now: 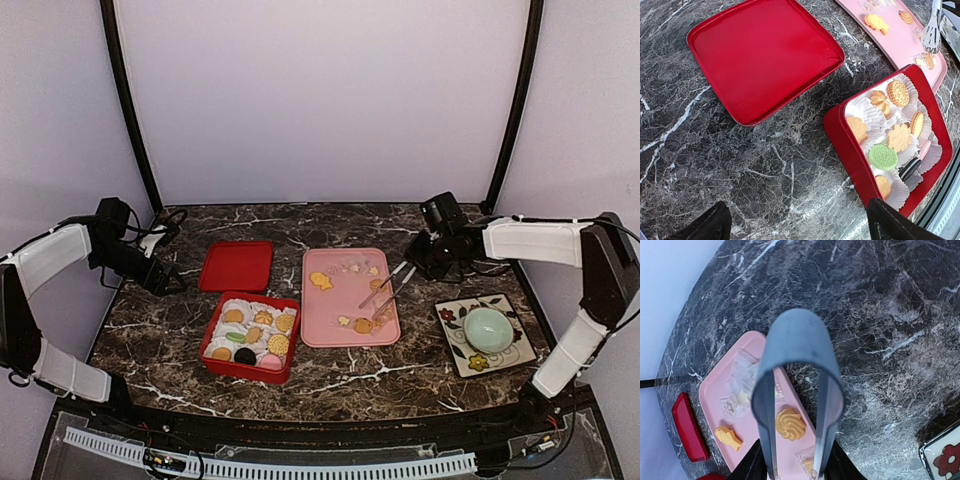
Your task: Pack the cookies
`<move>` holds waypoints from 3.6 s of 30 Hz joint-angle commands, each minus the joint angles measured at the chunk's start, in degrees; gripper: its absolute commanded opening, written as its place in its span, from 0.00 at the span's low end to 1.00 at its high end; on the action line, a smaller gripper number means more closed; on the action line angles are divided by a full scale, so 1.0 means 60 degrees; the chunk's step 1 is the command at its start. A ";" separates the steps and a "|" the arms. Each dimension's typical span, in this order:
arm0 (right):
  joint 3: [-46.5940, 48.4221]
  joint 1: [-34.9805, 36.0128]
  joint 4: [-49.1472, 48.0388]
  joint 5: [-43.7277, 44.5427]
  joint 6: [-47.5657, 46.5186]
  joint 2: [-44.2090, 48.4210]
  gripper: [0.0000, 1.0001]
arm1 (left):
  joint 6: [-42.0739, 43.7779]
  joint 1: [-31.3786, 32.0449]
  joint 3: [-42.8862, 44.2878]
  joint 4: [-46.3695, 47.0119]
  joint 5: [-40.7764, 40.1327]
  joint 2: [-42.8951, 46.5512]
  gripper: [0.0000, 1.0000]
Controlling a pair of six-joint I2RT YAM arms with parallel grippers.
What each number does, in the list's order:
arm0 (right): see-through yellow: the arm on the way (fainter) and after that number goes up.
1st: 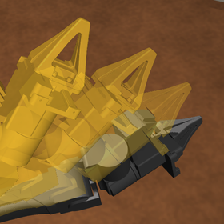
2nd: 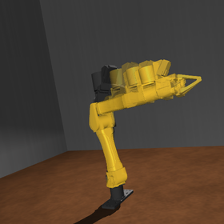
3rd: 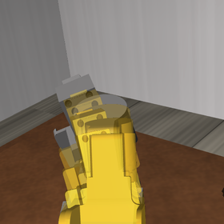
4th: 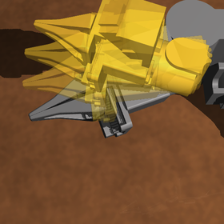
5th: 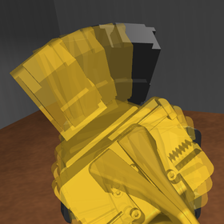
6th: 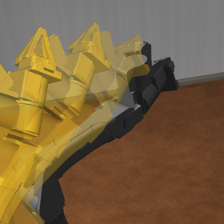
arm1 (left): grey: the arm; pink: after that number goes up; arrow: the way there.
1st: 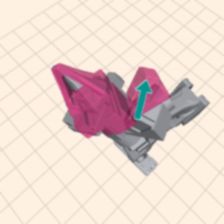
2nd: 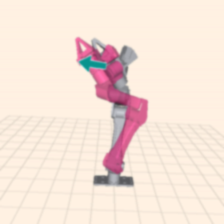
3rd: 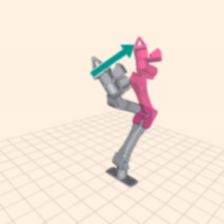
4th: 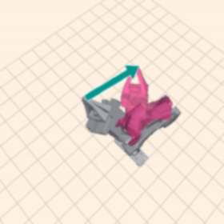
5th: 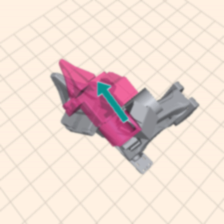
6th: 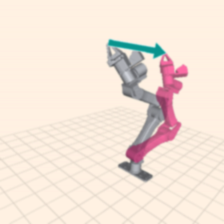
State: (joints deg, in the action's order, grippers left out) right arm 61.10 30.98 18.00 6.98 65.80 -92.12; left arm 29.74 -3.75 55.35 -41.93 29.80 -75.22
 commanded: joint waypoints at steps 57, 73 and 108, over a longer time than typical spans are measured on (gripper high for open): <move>0.2190 0.3058 0.0684 0.3733 -0.2512 0.0372 0.57 | -0.2915 0.0882 0.4218 0.1781 -0.1030 -0.7054 0.38; 0.3300 0.3310 -0.0287 0.2008 -0.3755 -0.0529 0.56 | -0.3088 0.1152 0.5975 0.0779 -0.2245 -0.6419 0.00; 0.4401 0.4599 -0.4870 -0.1195 -0.3020 -0.2692 0.59 | -0.4234 0.2109 0.5140 0.0152 -0.0690 -0.2096 0.00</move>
State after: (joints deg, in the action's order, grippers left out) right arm 87.74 59.20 -7.03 -0.14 44.97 -107.22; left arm 5.26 8.64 87.20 -40.69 23.24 -92.05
